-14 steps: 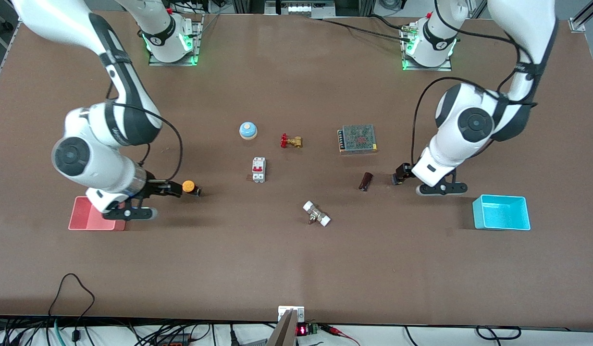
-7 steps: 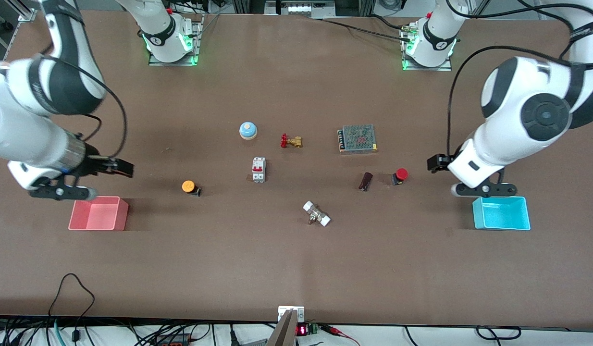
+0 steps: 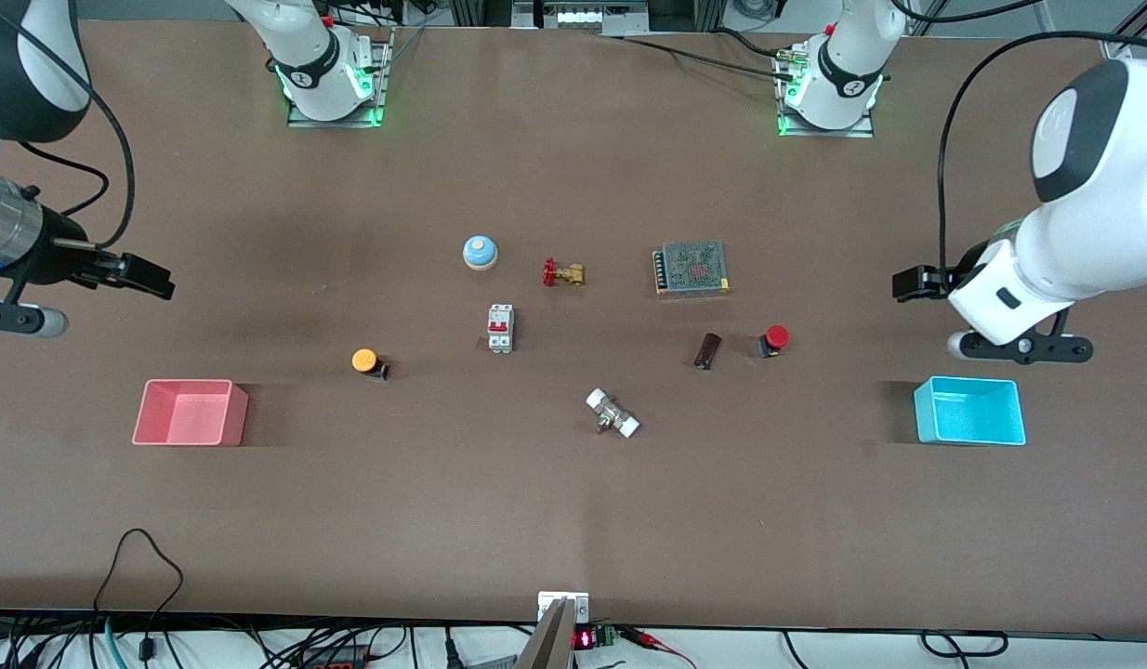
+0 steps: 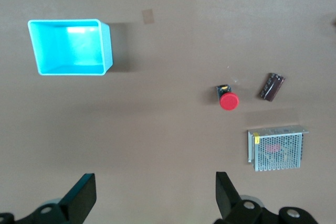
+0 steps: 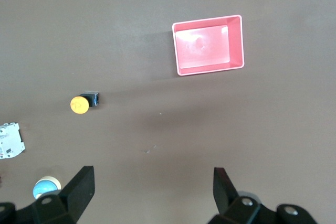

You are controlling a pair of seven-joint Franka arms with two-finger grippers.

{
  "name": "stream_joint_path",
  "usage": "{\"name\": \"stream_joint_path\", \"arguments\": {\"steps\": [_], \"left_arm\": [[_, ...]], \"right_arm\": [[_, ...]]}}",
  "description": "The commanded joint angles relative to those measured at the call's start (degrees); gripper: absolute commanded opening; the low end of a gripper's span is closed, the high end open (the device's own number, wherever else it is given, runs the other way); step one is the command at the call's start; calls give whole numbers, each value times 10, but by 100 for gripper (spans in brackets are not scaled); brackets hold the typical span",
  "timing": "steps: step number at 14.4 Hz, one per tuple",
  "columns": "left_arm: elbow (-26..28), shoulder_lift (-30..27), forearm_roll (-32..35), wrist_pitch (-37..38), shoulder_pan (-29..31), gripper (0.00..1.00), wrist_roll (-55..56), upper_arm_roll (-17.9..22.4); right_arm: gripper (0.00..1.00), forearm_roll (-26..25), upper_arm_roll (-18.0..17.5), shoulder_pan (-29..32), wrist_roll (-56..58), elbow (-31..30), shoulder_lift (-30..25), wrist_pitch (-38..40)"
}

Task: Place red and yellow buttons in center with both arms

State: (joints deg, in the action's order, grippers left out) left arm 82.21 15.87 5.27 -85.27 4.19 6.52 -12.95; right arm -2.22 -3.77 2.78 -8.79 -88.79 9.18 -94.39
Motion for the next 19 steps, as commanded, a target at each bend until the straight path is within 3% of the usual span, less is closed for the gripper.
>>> {"name": "stream_joint_path", "arguments": {"steps": [1, 5, 7, 19], "left_arm": [[28, -43, -16, 13, 6, 100, -64, 13], [166, -161, -45, -87, -29, 100, -77, 94], [195, -187, -51, -111, -30, 100, -131, 105], [186, -194, -47, -84, -28, 100, -139, 101]], "right_arm": [[100, 26, -1, -3, 11, -1, -5, 10], [100, 44, 54, -54, 18, 0, -4, 10], [100, 42, 55, -54, 31, 0, -4, 10], [100, 18, 54, -53, 28, 15, -4, 61]]}}
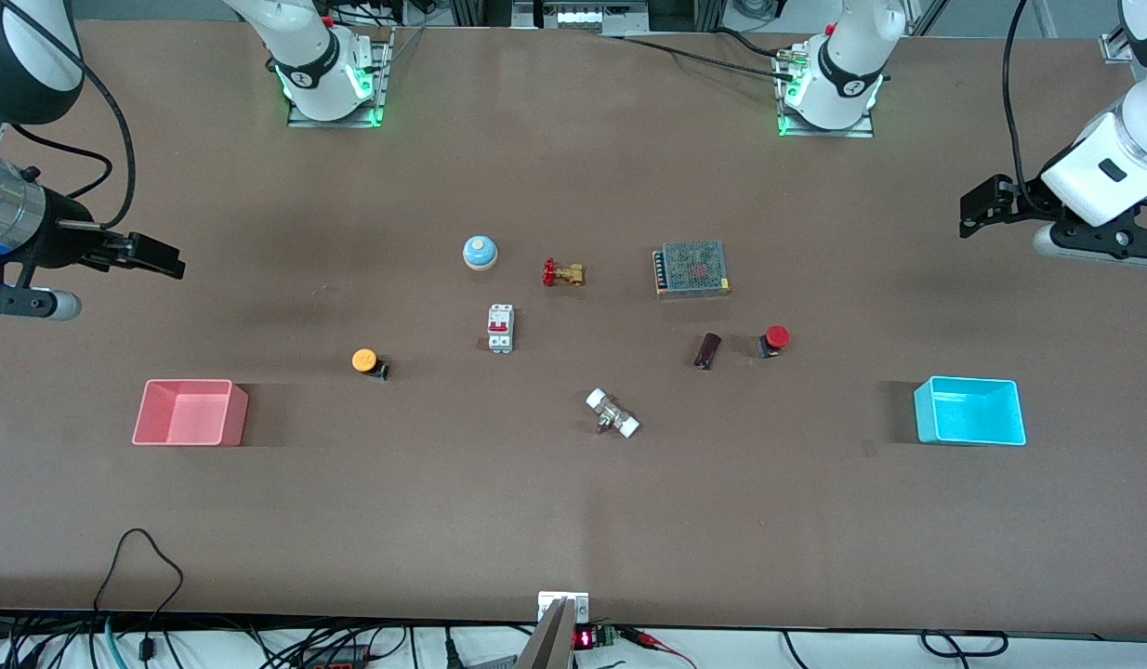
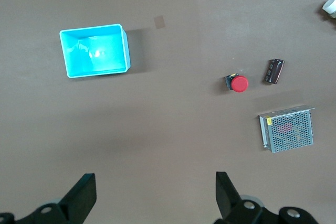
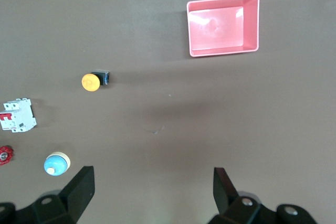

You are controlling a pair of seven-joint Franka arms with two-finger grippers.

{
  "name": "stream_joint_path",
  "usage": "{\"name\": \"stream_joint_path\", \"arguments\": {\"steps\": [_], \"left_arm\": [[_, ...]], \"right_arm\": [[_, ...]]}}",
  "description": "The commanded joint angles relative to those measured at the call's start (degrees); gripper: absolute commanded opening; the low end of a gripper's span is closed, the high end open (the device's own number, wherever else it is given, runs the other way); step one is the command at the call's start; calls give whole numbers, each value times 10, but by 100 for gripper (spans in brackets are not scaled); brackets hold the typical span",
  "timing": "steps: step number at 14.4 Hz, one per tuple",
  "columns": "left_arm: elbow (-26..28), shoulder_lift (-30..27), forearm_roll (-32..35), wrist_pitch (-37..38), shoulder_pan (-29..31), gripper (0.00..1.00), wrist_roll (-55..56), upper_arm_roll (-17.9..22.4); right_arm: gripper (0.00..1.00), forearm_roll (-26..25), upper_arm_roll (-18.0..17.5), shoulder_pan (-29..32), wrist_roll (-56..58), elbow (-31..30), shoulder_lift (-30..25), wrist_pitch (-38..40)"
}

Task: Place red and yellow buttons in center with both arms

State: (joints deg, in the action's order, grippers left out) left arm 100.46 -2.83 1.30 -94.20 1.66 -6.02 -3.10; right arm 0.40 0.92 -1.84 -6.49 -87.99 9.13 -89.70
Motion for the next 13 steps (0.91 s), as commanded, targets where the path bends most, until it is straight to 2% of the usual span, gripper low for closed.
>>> {"name": "stream_joint_path", "arguments": {"steps": [1, 13], "left_arm": [[3, -7, -7, 6, -3, 100, -15, 4], [-4, -5, -8, 8, -4, 100, -14, 3]], "right_arm": [[100, -8, 6, -7, 5, 7, -3, 15], [100, -18, 6, -4, 8, 7, -3, 15]]}}
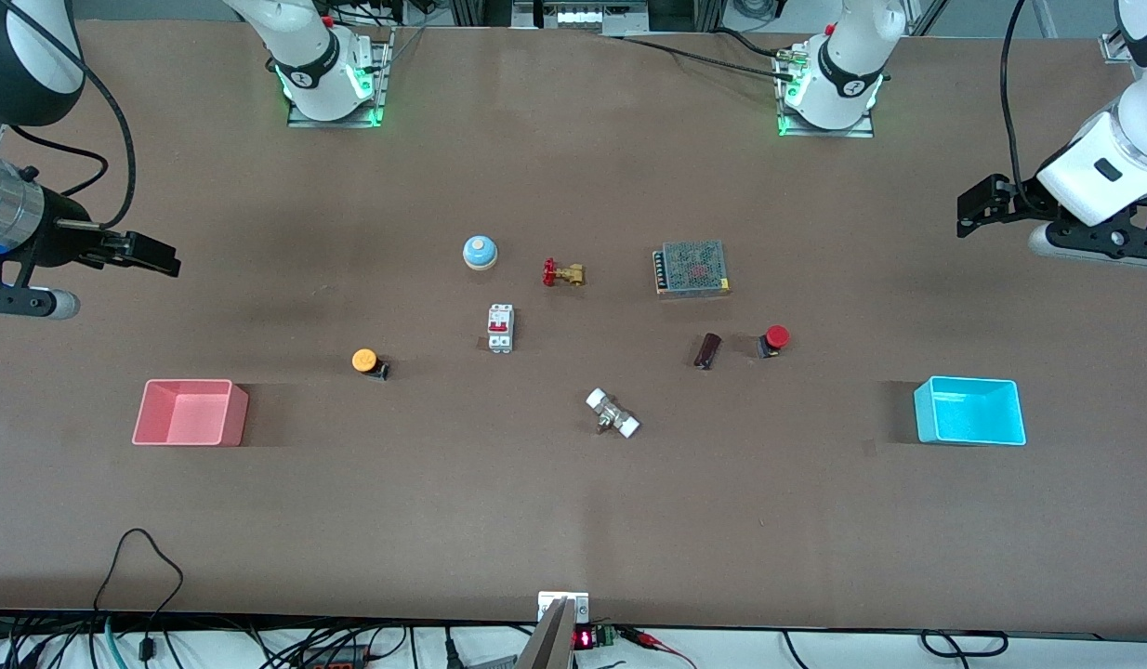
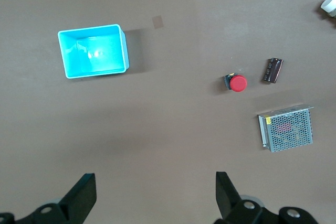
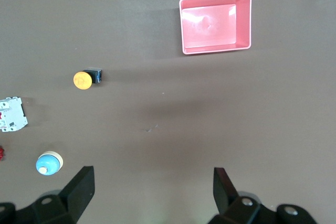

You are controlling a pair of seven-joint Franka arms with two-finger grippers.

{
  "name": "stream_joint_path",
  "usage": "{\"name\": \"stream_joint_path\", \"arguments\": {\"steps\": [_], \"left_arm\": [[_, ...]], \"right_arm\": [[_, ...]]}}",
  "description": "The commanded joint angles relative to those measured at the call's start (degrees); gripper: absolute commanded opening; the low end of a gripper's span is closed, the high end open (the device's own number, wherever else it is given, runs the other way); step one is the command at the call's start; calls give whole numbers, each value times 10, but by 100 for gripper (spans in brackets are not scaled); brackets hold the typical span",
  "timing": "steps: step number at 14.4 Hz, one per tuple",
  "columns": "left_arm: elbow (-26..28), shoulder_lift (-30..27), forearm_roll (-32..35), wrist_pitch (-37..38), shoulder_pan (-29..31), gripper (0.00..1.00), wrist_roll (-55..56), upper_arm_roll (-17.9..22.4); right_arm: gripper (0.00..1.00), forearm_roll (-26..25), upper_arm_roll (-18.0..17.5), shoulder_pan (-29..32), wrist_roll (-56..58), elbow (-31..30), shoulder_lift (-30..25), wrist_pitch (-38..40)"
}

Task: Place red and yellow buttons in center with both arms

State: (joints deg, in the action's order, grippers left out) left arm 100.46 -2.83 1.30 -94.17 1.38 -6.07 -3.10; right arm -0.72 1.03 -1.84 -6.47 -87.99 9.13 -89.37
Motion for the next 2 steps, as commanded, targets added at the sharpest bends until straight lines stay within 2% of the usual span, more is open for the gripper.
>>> {"name": "stream_joint_path", "arguments": {"steps": [1, 2], "left_arm": [[-3, -5, -8, 7, -2, 100, -13, 3], [-3, -5, -8, 7, -2, 100, -13, 3]], "right_arm": [[100, -7, 5, -4, 8, 7, -3, 11], [100, -7, 5, -4, 7, 7, -3, 11]]}}
